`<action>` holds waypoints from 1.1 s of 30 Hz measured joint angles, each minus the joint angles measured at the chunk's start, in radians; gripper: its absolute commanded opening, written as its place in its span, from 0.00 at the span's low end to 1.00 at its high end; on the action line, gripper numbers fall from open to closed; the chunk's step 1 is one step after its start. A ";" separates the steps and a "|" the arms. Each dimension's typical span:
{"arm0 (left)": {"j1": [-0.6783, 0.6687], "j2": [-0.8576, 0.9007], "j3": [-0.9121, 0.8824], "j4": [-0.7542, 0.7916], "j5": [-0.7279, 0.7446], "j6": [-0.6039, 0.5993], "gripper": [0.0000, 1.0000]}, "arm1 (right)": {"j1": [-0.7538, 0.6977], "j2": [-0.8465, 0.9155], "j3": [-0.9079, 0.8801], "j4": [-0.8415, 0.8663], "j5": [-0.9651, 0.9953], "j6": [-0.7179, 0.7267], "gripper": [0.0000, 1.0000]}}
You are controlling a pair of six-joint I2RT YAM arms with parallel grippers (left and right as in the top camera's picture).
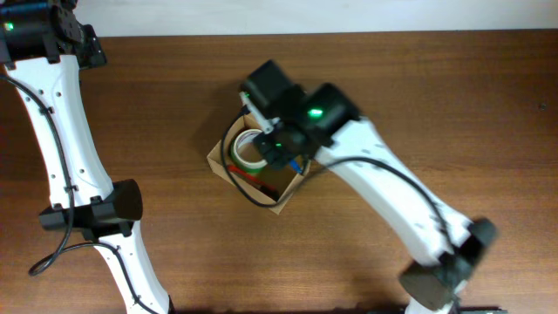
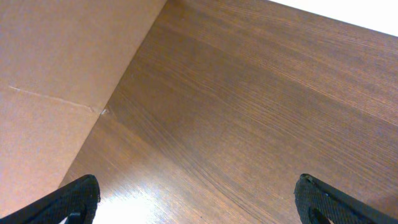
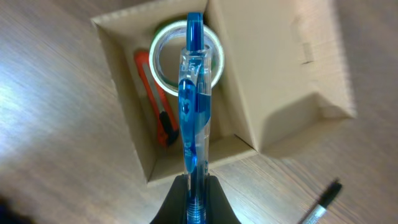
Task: Pack container
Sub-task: 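Lower the blue pen into the box and release it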
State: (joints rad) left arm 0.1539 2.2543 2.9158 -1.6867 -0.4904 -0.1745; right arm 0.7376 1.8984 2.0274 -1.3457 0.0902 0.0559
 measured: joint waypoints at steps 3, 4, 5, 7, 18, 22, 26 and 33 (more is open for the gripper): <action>0.000 0.000 0.000 0.000 0.000 0.000 1.00 | 0.005 0.092 -0.001 0.029 -0.001 -0.001 0.04; 0.000 0.000 0.000 0.000 0.000 0.000 1.00 | 0.005 0.119 -0.002 0.038 -0.005 -0.002 0.04; 0.000 0.000 0.000 0.000 0.000 0.000 1.00 | 0.005 0.149 -0.003 0.047 -0.015 -0.005 0.04; 0.000 0.000 0.000 0.000 0.000 0.000 1.00 | 0.005 0.186 -0.003 0.062 -0.039 -0.008 0.04; 0.000 0.000 0.000 0.000 0.000 0.000 1.00 | 0.009 0.266 -0.009 0.135 -0.168 -0.034 0.04; 0.000 0.000 0.000 0.000 0.000 0.000 1.00 | 0.027 0.267 -0.015 0.140 -0.192 -0.068 0.04; 0.000 0.000 0.000 0.000 0.000 0.000 1.00 | 0.048 0.288 -0.016 0.148 -0.204 -0.087 0.04; 0.000 0.000 0.000 0.000 0.000 0.000 1.00 | 0.055 0.344 -0.018 0.151 -0.220 -0.113 0.04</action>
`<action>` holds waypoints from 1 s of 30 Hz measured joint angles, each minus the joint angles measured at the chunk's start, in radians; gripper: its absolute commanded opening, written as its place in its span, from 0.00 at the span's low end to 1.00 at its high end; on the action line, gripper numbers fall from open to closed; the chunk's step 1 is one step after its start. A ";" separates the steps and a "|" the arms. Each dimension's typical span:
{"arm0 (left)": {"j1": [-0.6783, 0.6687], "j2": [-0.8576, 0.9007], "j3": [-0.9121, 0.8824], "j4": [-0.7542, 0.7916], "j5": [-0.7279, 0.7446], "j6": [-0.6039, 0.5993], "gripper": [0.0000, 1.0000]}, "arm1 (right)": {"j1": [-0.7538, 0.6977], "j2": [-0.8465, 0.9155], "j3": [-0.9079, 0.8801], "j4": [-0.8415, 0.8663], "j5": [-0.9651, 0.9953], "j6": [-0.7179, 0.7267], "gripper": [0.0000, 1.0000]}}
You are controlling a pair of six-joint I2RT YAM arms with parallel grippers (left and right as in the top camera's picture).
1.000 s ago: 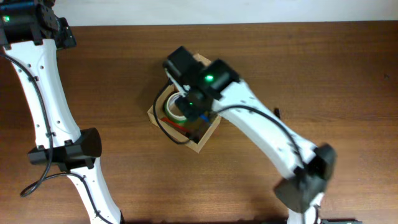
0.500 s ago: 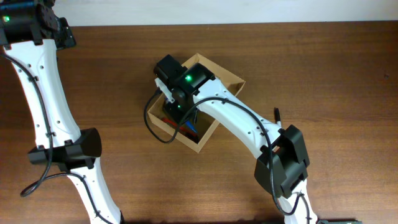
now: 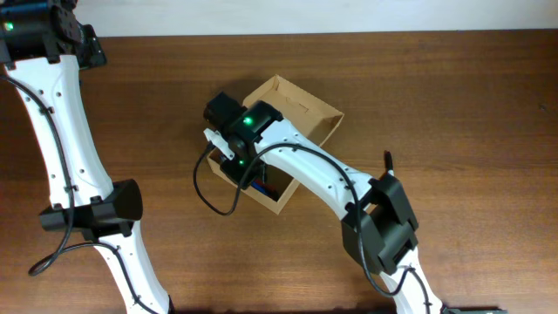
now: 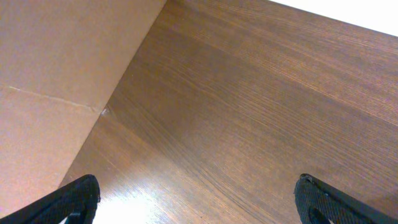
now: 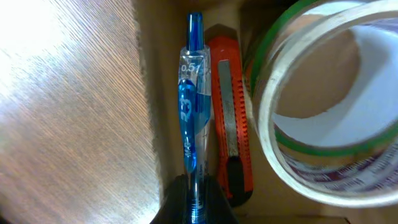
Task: Pack container
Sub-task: 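Lower the blue pen into the box and release it, then move the right gripper to the black marker and grasp it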
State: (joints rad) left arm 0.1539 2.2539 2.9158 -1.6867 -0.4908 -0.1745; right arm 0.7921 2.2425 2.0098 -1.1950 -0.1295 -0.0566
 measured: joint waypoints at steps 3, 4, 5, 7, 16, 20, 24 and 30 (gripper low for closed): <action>0.000 0.000 0.000 0.000 0.000 0.000 1.00 | 0.001 0.019 -0.003 0.000 -0.001 -0.004 0.04; 0.000 0.000 0.000 0.000 0.000 0.000 1.00 | 0.001 0.022 -0.006 0.000 -0.002 -0.005 0.08; 0.000 0.000 0.000 0.000 0.000 0.000 1.00 | 0.001 0.023 -0.006 0.000 -0.003 -0.004 0.19; 0.000 0.000 0.000 0.000 0.000 0.000 1.00 | 0.001 0.024 -0.006 0.001 -0.004 -0.011 0.31; 0.000 0.000 0.000 0.000 0.000 0.000 1.00 | 0.003 0.023 0.043 -0.072 0.100 -0.034 0.41; 0.000 0.000 0.000 0.000 0.000 0.000 1.00 | 0.003 -0.005 0.203 -0.202 0.206 -0.034 0.43; 0.000 0.000 0.000 0.000 0.000 0.000 1.00 | 0.003 -0.111 0.384 -0.288 0.332 -0.035 0.48; 0.000 0.000 0.000 0.000 0.000 0.000 1.00 | -0.052 -0.476 0.417 -0.313 0.526 -0.009 0.49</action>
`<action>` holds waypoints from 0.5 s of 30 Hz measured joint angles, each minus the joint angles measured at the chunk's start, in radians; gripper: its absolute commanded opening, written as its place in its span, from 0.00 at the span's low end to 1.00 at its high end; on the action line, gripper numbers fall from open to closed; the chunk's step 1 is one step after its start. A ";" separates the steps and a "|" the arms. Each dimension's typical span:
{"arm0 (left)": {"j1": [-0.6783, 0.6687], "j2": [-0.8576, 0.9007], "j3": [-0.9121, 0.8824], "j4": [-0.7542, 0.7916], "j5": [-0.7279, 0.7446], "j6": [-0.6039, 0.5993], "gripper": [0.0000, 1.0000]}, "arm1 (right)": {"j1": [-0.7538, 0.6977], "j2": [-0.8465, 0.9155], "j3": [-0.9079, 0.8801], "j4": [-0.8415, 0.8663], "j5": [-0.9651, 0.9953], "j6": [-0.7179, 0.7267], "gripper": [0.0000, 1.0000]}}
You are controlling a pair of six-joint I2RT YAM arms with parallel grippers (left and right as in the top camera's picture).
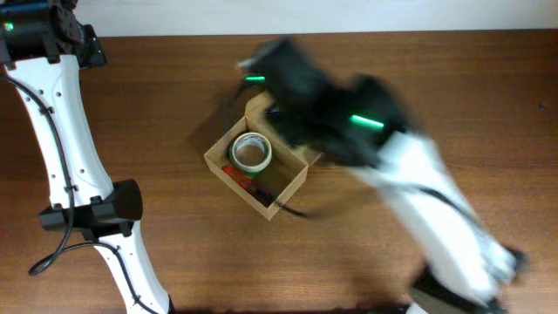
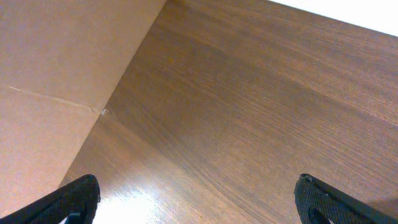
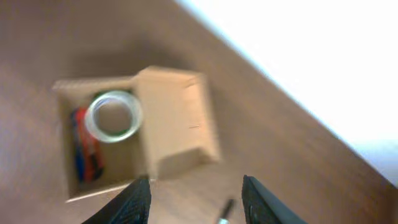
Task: Pack container
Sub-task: 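Move the right gripper to the black marker and grasp it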
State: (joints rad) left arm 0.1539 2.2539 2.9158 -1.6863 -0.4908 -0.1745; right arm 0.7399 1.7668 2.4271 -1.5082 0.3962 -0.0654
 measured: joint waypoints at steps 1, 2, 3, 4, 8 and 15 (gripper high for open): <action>0.000 0.000 0.000 0.000 0.000 0.000 1.00 | -0.030 -0.058 -0.012 0.000 0.016 0.008 0.49; 0.000 0.000 0.000 0.000 0.000 0.000 1.00 | -0.076 -0.120 -0.037 0.003 0.031 0.020 0.49; 0.000 0.000 0.000 0.000 0.000 0.000 1.00 | -0.133 -0.183 -0.070 0.005 0.043 0.034 0.49; 0.000 0.000 0.000 0.000 0.000 0.000 1.00 | -0.208 -0.255 -0.130 0.011 0.057 0.050 0.48; 0.000 0.000 0.000 0.000 0.000 0.000 1.00 | -0.454 -0.428 -0.369 0.011 0.053 0.091 0.48; 0.000 0.000 0.000 0.000 0.000 0.000 1.00 | -0.692 -0.410 -0.889 0.266 -0.095 0.104 0.51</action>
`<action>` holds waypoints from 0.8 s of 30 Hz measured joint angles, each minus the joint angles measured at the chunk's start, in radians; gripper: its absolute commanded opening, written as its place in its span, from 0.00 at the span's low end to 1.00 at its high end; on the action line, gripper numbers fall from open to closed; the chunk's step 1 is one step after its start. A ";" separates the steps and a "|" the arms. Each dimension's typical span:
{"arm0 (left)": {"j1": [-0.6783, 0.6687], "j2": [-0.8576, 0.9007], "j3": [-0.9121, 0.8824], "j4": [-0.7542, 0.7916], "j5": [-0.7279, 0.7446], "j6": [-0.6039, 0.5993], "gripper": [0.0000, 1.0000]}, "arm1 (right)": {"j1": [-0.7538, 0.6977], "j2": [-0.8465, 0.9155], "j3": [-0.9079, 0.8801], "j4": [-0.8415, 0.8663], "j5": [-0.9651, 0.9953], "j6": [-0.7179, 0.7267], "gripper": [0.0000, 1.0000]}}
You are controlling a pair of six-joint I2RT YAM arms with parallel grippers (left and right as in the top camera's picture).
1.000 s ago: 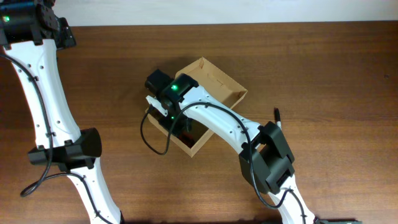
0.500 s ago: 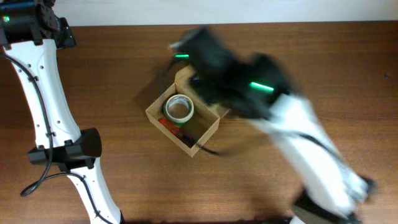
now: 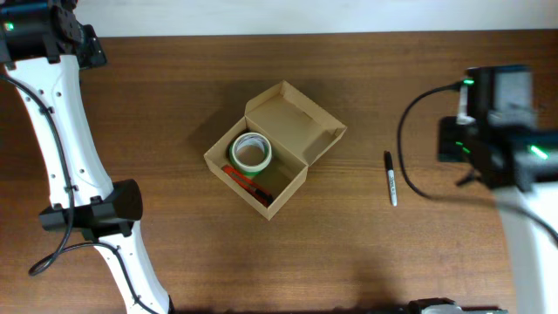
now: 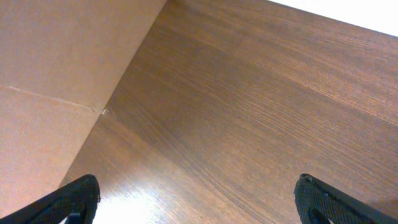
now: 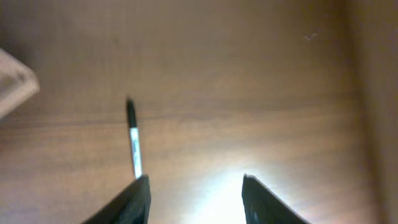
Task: Pack container
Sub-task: 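Move the right gripper to the black marker and grasp it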
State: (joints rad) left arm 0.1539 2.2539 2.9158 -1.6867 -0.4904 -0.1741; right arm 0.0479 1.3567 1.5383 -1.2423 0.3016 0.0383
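Note:
An open cardboard box sits mid-table with its flap raised to the right. Inside are a tape roll and a red-orange cutter; I cannot make out the blue pen. A black marker lies on the wood right of the box. The marker shows just ahead of my right gripper, which is open and empty, its left finger nearest the marker. My left gripper is open and empty over bare wood at the far left corner.
A plain brown cardboard-coloured panel fills the left of the left wrist view. The left arm runs down the table's left side. A corner of the box flap shows at the right wrist view's left edge.
My right arm was blurred above the box's far side; now it is at the table's right, beyond the marker. Its wrist view showed the box; now it shows the marker close by. The left arm has not moved.
My right gripper held a blue pen above the open box. Then the pen was down inside, beside the cutter. Half a second ago the gripper was open and empty, with the pen in the box. Now it is over the table's right side near the marker.

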 measured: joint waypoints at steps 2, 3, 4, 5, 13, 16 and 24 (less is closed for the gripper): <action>0.000 0.000 0.000 0.000 0.000 0.000 1.00 | -0.016 0.047 -0.128 0.090 -0.051 -0.024 0.51; 0.000 0.000 0.000 0.000 0.000 0.000 1.00 | -0.018 0.095 -0.222 0.142 -0.098 -0.046 0.51; 0.000 0.000 0.000 0.000 0.000 0.000 1.00 | -0.018 0.120 -0.265 0.174 -0.121 -0.054 0.51; 0.000 0.000 0.000 0.000 0.000 0.001 1.00 | -0.019 0.143 -0.307 0.211 -0.146 -0.064 0.51; 0.000 -0.001 0.000 0.000 0.000 0.002 1.00 | -0.019 0.381 -0.379 0.336 -0.305 -0.115 0.52; 0.000 -0.001 0.000 0.000 0.000 0.002 1.00 | -0.019 0.463 -0.379 0.363 -0.333 -0.122 0.52; 0.000 -0.001 0.000 0.000 0.000 0.002 1.00 | -0.019 0.550 -0.371 0.407 -0.345 -0.125 0.47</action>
State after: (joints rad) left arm 0.1539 2.2532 2.9158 -1.6867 -0.4908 -0.1719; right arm 0.0292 1.9072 1.1675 -0.8356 -0.0433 -0.0864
